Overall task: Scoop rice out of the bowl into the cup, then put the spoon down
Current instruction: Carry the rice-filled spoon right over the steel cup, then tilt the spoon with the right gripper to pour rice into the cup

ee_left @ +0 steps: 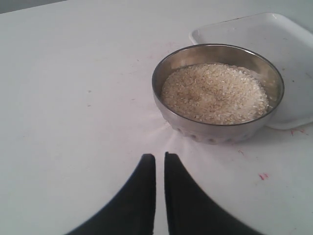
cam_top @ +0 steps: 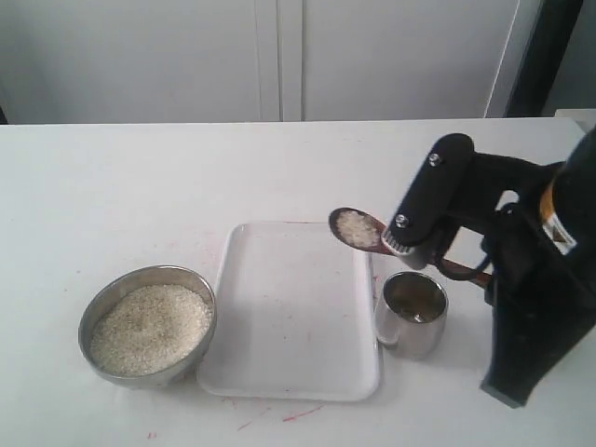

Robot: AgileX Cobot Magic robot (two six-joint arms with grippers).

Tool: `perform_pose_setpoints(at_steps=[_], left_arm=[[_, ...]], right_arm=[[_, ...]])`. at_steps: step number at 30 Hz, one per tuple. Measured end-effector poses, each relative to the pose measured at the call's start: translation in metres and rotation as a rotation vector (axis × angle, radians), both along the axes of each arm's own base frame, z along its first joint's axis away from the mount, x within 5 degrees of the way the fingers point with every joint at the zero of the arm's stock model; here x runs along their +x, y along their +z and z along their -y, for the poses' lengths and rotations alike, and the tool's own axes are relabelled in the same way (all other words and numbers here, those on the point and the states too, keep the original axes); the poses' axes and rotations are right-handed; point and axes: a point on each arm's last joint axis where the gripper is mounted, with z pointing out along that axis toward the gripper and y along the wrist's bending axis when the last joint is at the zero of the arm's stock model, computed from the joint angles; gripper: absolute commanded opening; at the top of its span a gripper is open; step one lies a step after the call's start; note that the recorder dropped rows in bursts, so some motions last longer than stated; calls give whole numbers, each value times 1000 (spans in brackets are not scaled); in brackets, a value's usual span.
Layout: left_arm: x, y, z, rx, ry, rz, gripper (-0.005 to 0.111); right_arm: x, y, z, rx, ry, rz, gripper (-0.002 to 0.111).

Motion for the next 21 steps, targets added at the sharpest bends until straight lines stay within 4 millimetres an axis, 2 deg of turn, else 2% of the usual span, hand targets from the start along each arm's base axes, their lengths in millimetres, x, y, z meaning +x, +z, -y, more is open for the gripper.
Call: perform_pose_setpoints(at_steps=[8,13,21], left_arm=[[0,0,0,0,0,0,14],[0,0,0,0,0,0,14],[0,0,0,0,0,0,14]], right_arm=[[-7,-33,22,-160,-46,-25,0],[-7,-41,30,-236,-68,5,0],[-10,-48,33,-255,-82,-7,0]])
